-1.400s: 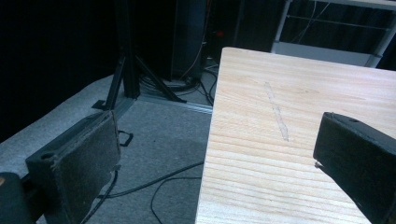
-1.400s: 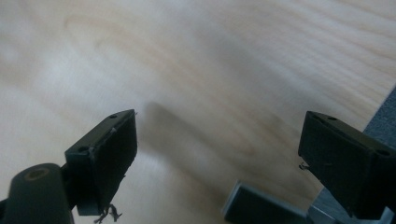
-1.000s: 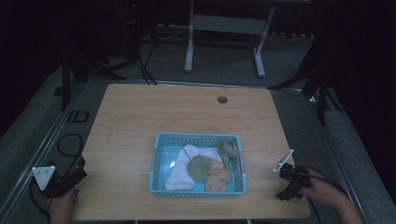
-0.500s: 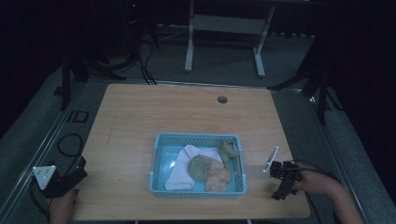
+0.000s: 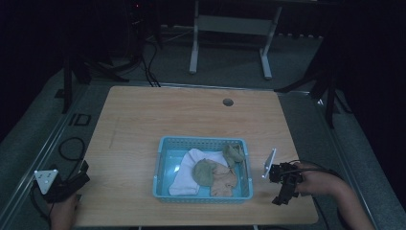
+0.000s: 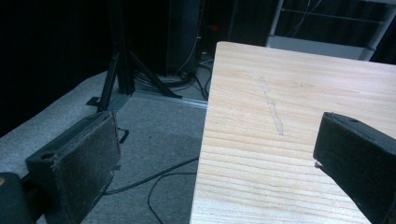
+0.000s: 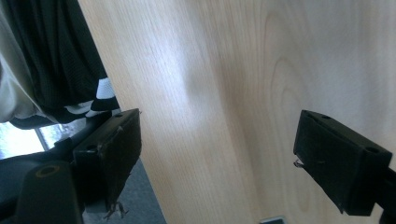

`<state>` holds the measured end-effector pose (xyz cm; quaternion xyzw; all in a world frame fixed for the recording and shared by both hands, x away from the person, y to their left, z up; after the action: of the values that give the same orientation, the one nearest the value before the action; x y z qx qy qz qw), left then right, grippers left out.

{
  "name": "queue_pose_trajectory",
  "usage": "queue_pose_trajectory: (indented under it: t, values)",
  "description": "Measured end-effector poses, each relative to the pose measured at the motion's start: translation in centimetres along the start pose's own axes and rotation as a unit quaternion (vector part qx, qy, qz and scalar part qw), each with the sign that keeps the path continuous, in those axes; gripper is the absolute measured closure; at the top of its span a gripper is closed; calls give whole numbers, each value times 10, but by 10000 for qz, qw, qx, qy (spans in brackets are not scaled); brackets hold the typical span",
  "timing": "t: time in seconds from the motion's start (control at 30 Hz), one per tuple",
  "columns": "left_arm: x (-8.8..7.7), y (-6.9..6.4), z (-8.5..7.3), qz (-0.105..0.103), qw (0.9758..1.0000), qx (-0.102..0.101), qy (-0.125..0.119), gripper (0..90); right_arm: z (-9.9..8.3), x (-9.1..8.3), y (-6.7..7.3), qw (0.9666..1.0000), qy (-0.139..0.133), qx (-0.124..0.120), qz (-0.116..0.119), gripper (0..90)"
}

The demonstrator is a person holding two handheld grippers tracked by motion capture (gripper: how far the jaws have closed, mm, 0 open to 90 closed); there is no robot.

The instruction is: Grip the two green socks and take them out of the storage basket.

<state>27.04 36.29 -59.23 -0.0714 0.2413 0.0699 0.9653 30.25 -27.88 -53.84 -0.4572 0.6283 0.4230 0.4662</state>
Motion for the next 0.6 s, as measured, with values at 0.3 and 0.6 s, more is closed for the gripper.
queue_pose_trajectory:
  t: [0.3, 0.6]
  values:
    - [0, 0, 0, -4, 10000, 1, -4, 7, 18, -35, 6, 9995, -28, -271, -147, 150]
    - [0, 0, 0, -9, 10000, 11, 12, 7, 45, -59, 7, 9982, -65, -430, -410, 149]
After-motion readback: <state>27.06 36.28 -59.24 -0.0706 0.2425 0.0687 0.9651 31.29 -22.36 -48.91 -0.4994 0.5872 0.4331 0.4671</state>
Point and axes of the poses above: each handheld gripper's, and its own axes: x roughly forward along the jaws, z roughly out of its top, y roughly to its left, the point moved 6 cm from there along x, roughly forward along the jaws, and after that the axes turned 13 degrees about y, right-handed, at the moved point
